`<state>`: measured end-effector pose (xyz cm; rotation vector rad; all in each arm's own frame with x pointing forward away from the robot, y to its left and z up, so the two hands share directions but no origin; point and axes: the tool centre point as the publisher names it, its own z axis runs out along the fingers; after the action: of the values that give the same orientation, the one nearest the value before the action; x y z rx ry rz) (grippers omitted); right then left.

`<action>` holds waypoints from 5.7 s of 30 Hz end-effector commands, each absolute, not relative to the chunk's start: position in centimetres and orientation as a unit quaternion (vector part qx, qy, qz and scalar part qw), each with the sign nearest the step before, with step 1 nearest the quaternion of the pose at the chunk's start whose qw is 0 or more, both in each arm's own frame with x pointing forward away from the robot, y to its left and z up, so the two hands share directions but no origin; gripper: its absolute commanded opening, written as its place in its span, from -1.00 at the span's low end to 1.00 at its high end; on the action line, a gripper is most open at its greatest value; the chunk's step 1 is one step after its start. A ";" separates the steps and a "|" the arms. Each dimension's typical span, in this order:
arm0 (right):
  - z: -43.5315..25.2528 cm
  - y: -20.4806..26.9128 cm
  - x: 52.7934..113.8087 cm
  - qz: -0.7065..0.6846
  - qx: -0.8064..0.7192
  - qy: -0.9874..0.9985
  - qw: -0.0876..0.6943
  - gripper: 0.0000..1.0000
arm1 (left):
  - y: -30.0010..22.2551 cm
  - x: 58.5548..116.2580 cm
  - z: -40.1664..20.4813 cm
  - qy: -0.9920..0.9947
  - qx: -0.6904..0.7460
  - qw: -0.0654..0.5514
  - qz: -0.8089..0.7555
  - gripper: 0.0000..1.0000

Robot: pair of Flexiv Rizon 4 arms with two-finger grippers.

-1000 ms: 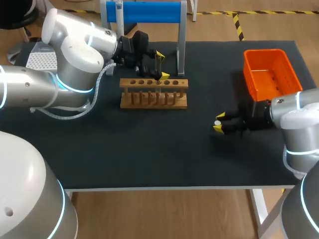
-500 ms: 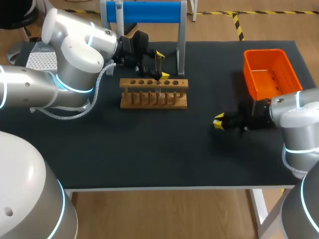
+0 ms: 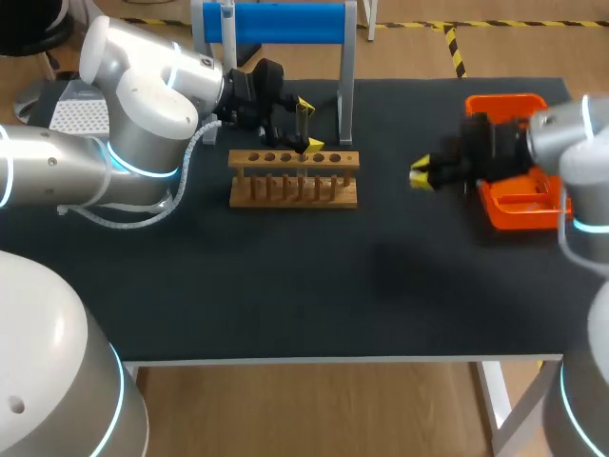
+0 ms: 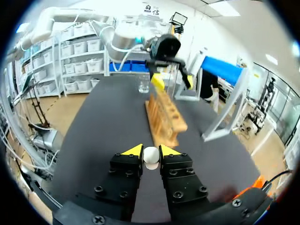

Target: Invert the test tube, pick up the pipette, mount the tip to pipette, aspirate from beaker and dispense into the tube, eject the tip, return the pipette, and cap with the stopper.

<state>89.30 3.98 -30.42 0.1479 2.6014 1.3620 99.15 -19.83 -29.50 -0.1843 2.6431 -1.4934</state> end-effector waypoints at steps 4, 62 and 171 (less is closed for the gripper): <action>-23.8 5.5 90.4 0.458 0.017 0.886 0.065 -1.00 | -19.8 99.2 -29.5 0.868 -0.060 0.049 -0.490 1.00; -20.8 18.6 98.1 0.425 -0.040 0.903 0.040 -1.00 | -19.8 99.2 -29.5 0.868 -0.060 0.049 -0.490 1.00; -22.3 22.2 96.7 0.452 -0.033 0.891 0.036 -1.00 | -19.8 99.2 -29.5 0.868 -0.060 0.049 -0.490 1.00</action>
<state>96.73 22.17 -22.03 -0.1055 2.7393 1.3887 99.15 -19.84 -29.51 -0.1843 2.6429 -1.4937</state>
